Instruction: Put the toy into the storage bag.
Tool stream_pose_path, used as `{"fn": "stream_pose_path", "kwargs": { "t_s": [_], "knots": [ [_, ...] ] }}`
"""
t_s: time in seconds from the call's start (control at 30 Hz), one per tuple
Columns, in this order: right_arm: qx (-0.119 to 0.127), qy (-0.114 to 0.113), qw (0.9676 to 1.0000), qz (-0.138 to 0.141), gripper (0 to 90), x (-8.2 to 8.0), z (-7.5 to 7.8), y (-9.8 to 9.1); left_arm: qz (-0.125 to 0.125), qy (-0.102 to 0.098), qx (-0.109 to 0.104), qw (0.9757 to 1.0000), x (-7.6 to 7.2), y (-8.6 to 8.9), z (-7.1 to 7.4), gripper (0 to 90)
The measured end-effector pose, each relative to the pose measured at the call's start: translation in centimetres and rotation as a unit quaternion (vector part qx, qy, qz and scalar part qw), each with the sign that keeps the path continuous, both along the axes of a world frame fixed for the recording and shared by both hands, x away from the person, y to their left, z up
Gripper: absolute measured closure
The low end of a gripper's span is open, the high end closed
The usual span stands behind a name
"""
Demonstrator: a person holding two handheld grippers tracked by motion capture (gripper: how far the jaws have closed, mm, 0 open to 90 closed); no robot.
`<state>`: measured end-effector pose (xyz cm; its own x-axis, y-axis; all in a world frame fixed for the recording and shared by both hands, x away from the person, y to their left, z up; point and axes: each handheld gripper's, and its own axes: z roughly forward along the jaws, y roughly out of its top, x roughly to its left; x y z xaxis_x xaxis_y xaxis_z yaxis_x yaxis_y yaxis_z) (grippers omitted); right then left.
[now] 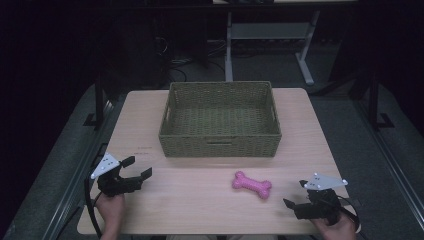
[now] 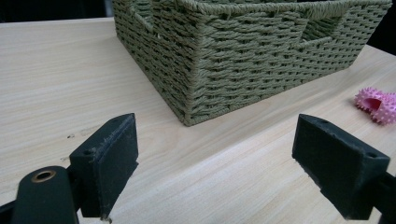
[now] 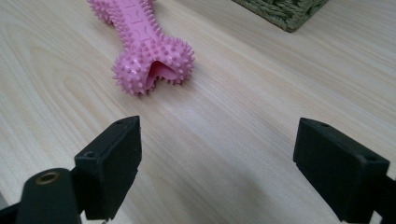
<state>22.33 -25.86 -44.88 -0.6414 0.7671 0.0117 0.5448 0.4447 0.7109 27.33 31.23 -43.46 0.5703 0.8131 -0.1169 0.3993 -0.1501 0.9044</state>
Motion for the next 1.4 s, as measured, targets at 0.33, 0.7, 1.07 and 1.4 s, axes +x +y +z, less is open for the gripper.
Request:
{"fn": "stream_pose_path", "kwargs": {
  "t_s": [0.33,0.7,1.07,1.4],
  "knots": [
    [-0.013,0.018,0.9984,0.053,14.9,1.3,1.3,1.8,-0.007,0.000,-0.001,1.0000,0.0,-0.2,0.0,13.9],
    [-0.058,0.050,0.9882,0.133,14.9,4.3,3.0,5.7,-0.005,-0.002,-0.004,1.0000,0.0,-0.1,-0.1,13.9],
    [-0.079,0.086,0.9744,0.192,19.4,6.8,3.2,8.6,-0.003,-0.002,-0.005,1.0000,-0.1,0.1,0.0,13.9],
    [-0.104,0.107,0.9643,0.218,31.2,8.3,2.8,10.4,0.000,-0.001,-0.011,0.9999,0.0,0.3,-0.1,13.9]
  ]
}}
